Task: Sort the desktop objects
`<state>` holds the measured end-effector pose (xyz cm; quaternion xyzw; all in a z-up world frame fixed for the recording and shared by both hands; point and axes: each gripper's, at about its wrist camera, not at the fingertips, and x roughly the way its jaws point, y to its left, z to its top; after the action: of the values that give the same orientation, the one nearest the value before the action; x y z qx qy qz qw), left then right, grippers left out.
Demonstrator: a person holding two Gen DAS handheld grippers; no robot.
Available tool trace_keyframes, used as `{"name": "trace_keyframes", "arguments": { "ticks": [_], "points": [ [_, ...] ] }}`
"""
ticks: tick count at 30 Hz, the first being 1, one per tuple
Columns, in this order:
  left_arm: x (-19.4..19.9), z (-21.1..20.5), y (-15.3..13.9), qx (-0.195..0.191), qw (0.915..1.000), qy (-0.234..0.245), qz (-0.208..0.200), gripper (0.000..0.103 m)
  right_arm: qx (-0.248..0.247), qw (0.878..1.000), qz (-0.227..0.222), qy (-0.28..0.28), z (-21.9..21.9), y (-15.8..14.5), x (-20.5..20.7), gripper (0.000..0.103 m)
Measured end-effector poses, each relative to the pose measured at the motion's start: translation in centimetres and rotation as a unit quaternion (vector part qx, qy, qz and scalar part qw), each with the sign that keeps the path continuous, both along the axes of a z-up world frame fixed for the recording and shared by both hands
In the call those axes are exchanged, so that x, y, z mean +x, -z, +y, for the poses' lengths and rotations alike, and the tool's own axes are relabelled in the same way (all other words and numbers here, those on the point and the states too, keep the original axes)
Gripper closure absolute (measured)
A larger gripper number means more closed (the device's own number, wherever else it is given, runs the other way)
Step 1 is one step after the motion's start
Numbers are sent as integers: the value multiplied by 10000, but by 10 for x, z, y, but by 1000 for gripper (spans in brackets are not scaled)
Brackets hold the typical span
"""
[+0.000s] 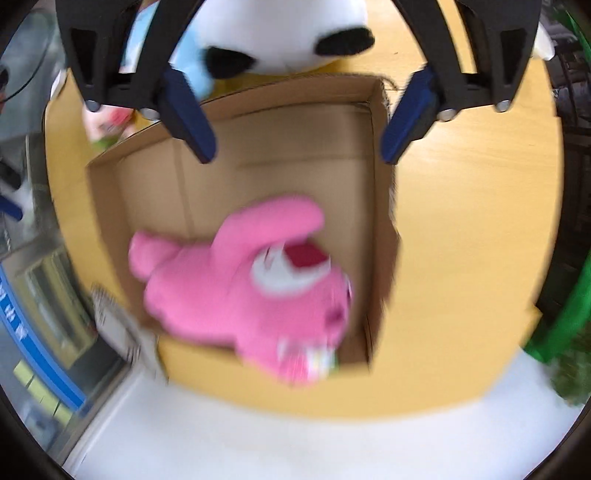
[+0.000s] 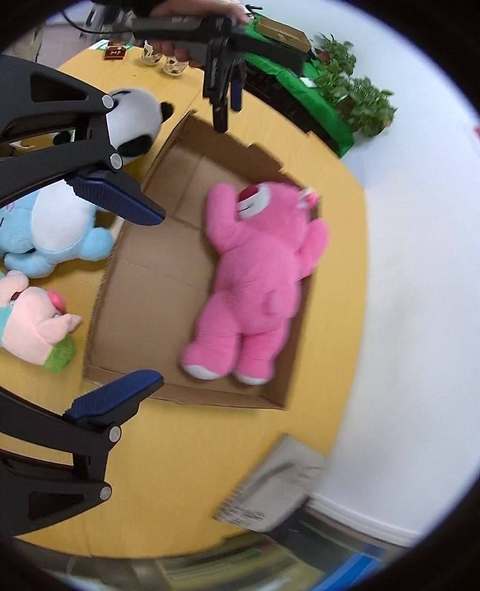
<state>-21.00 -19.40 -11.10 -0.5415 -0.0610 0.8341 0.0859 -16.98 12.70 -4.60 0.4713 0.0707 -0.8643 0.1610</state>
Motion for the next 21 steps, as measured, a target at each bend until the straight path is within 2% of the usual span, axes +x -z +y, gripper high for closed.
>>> {"name": "trace_keyframes", "arguments": {
  "ticks": [3,5,6,14,21],
  "points": [
    [26,13,-54,-119,9986,-202,465,0,-211,9994,168,-204,-8,-18,13,16],
    [41,29,-64,-161,9982,-243,520,0,-258,9992,195,-231,-9,-22,21,9],
    [48,37,-70,-183,9980,-263,547,0,-241,9992,270,-174,-7,-24,27,0],
    [105,98,-112,-352,9956,-429,759,0,-197,9974,614,330,31,-39,65,0],
    [138,139,-120,-469,9932,-666,831,0,-118,9962,801,312,60,-56,87,0]
  ]
}}
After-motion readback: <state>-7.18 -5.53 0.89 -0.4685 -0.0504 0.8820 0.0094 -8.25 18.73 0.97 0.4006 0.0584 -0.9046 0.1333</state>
